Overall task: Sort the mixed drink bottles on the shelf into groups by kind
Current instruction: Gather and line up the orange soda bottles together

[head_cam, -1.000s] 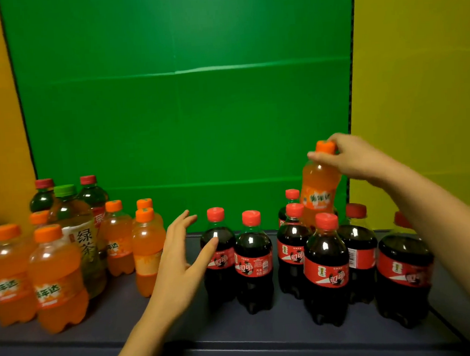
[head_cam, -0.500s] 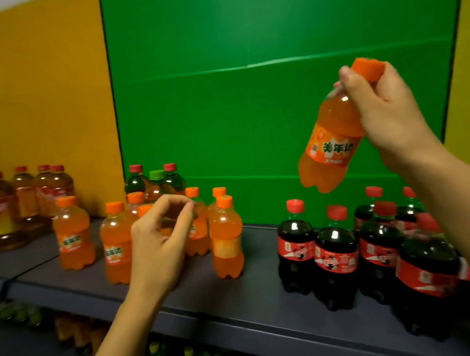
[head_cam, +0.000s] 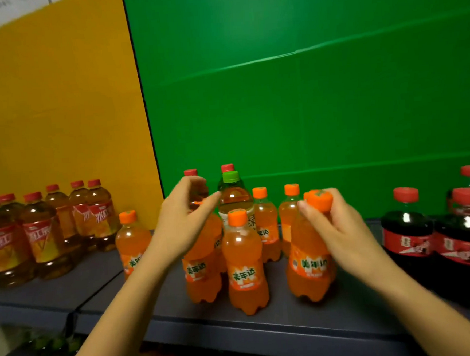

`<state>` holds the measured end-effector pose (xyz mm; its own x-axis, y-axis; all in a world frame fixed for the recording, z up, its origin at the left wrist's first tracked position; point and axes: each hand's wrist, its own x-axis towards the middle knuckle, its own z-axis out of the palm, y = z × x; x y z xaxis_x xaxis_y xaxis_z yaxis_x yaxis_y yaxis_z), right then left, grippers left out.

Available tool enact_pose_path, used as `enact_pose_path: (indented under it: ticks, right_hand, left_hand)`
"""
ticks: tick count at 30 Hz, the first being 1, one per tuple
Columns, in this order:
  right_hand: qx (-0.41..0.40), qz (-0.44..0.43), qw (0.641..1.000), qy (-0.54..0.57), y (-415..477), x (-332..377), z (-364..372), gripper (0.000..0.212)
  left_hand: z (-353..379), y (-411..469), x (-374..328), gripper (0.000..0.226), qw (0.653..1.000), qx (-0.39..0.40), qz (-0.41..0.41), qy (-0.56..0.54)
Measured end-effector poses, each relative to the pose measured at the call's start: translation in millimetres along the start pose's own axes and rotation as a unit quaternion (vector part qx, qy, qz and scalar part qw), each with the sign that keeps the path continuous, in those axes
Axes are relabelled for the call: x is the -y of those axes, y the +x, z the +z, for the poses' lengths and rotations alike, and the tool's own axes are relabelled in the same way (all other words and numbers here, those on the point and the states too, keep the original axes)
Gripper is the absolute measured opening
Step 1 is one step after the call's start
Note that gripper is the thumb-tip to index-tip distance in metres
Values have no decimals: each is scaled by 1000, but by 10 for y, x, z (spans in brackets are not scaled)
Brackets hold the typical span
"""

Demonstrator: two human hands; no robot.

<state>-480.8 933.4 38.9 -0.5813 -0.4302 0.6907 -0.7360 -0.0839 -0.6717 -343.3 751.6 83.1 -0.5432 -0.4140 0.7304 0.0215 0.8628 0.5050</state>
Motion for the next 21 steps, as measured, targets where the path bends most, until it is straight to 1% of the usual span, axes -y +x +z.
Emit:
enact_pose_path:
  ticks: [2,4,5,8,10,12,15,19,21]
  right_hand:
    - [8,20,1000,1,-63,-50,140,28]
    - [19,36,999,-8,-96,-100,238,38]
    - [16,38,999,-15,-98,-104,273,38]
    - [-9,26,999,-43,-68,-74,347,25]
    - [-20,17,998,-63,-53,-68,387,20]
    - [-25,14,997,-72,-44,-63,422,21]
    - [-29,9,995,-92,-26,-50,460,28]
    - [-23,-8,992,-125,0,-37,479,32]
    - [-7,-11,989,-149,9,-17,454,39]
  left_hand:
    - [77,157,59,46,999,49,-14,3]
    - [149,280,80,54,995,95,-24,3]
    - [182,334,79,56,992,119,-26,9]
    - [273,493,63,57,980,183,-46,68]
    - [319,576,58,66,969,217,-66,101]
    - [350,639,58,79,960,242,-86,109]
    - [358,688,75,88,952,262,-108,117]
    - [351,707,109,92,961,237,-65,124]
    - [344,692,112,89,965,231,-60,111]
